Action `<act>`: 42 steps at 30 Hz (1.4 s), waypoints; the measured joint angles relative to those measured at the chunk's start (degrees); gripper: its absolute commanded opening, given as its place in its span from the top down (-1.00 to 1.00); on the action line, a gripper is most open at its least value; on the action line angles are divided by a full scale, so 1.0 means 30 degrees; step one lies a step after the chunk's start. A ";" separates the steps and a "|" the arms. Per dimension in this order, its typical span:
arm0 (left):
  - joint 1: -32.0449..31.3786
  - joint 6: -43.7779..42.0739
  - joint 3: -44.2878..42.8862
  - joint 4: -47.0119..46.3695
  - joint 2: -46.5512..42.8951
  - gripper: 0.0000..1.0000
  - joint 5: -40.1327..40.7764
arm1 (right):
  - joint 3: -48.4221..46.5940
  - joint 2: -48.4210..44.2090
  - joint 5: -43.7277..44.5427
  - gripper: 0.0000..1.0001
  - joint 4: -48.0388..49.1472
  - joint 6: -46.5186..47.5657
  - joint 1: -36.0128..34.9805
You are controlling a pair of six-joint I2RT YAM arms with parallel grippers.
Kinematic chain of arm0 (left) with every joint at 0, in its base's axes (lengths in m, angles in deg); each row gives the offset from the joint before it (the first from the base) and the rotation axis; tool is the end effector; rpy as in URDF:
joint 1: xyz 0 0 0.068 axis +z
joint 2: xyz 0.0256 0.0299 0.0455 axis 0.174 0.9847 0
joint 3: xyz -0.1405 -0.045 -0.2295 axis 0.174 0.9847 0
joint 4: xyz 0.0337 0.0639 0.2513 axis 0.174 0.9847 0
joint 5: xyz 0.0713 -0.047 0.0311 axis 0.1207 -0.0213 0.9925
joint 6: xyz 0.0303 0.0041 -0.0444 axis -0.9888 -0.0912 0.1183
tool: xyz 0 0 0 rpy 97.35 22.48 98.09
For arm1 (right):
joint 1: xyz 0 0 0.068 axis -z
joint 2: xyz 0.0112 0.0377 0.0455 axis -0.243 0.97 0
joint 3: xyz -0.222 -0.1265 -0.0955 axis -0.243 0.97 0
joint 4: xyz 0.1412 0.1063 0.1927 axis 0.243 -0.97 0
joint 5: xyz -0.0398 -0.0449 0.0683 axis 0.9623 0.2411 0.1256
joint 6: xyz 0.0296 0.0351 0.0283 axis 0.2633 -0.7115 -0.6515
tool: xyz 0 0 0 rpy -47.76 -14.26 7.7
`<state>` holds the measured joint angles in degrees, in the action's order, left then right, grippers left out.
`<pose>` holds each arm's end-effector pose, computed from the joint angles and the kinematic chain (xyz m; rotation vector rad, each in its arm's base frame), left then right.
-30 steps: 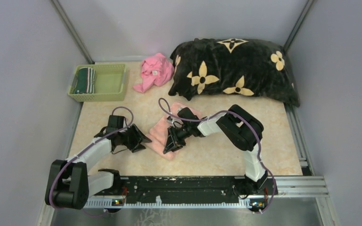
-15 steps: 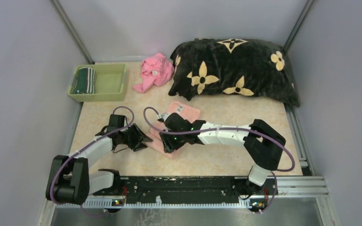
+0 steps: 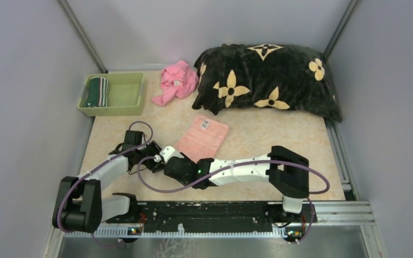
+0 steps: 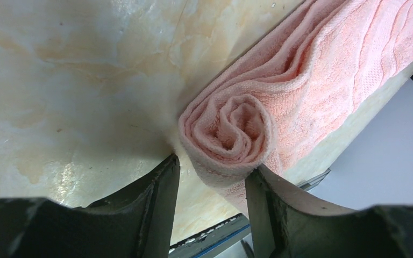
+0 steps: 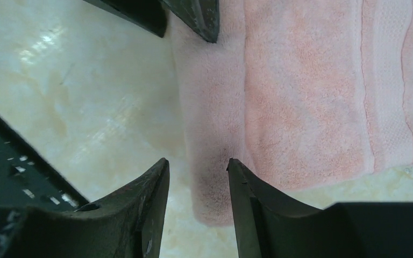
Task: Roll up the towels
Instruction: Roll the towel at the center of the board.
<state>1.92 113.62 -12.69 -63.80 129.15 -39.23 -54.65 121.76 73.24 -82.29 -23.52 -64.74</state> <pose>0.1893 -0.0416 0.1359 -0.7896 2.6304 -0.8648 0.0871 0.3645 0.2139 -1.1259 2.1057 0.2381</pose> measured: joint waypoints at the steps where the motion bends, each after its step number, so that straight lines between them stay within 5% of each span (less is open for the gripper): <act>1: 0.0000 0.0007 0.0000 0.0007 0.0000 -0.10 0.0000 | -0.0087 0.0444 0.0364 0.12 -0.0007 0.0168 -0.0036; 17: 0.0000 0.0029 -0.0321 0.0095 0.0189 -0.29 -0.0015 | -0.0087 0.3249 0.2769 0.21 0.0321 0.1909 -0.0248; 26: 0.0000 -0.0226 -0.0809 0.1086 -0.0240 -0.58 0.0466 | -0.0102 0.3585 0.2659 0.83 0.0619 0.2754 -0.0321; 42: 0.0000 -0.1450 -0.1960 0.6601 -0.5880 -0.71 0.3045 | 0.4466 0.1268 -1.7150 0.98 0.8408 -0.3643 0.7555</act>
<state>1.92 109.27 -18.57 -43.99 111.51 -30.09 -41.25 125.56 21.79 -57.06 -34.45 -42.08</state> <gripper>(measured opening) 0.856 0.177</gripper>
